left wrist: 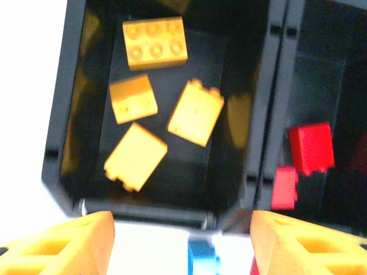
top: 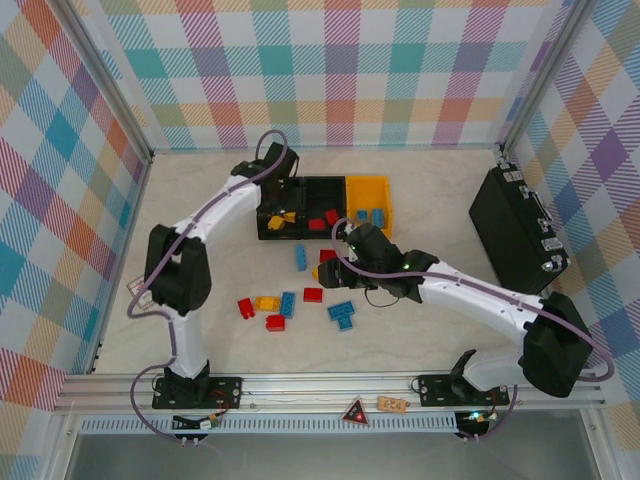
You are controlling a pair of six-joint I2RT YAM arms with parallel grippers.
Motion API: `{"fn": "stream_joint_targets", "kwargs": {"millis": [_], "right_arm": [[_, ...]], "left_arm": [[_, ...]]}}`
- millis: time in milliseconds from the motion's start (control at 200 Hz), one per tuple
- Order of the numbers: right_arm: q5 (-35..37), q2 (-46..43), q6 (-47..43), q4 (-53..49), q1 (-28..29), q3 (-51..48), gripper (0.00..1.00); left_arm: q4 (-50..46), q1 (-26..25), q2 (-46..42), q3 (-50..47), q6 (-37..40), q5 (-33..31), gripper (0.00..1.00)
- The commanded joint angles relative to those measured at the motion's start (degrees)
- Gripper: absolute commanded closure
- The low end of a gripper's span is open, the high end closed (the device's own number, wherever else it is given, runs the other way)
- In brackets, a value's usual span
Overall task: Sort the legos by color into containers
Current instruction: Place the lego in the container, then pick up the lego from the middle-left of the table.
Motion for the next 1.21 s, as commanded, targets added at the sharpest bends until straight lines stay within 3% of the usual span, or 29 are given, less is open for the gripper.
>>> {"fn": "stream_joint_targets", "kwargs": {"millis": [0,335,580,815,1200], "right_arm": [[-0.3,-2.0,-0.4,-0.9,-0.3,-1.7,0.28],[-2.1,-2.3,0.3,1.7,-0.4,-3.5,0.28],[-1.2,-5.1,1.4,2.4,-0.4,-6.0,0.28],[-1.2,-6.1,2.4,3.7,-0.4,-7.7,0.28],[-0.8,-6.2,2.3,3.3,-0.4,-7.8,0.28]], "left_arm": [[0.3,-0.9,-7.3,-7.6,-0.6,1.4,0.36],[7.4,-3.4,-31.1,-37.5,-29.8,1.5,0.3],[3.6,-10.3,-38.2,-44.6,-45.0,-3.5,0.26],[2.3,-15.3,-38.3,-47.9,-52.0,-6.5,0.21],[7.2,-17.0,-30.8,-49.7,-54.7,-5.1,0.19]]}}
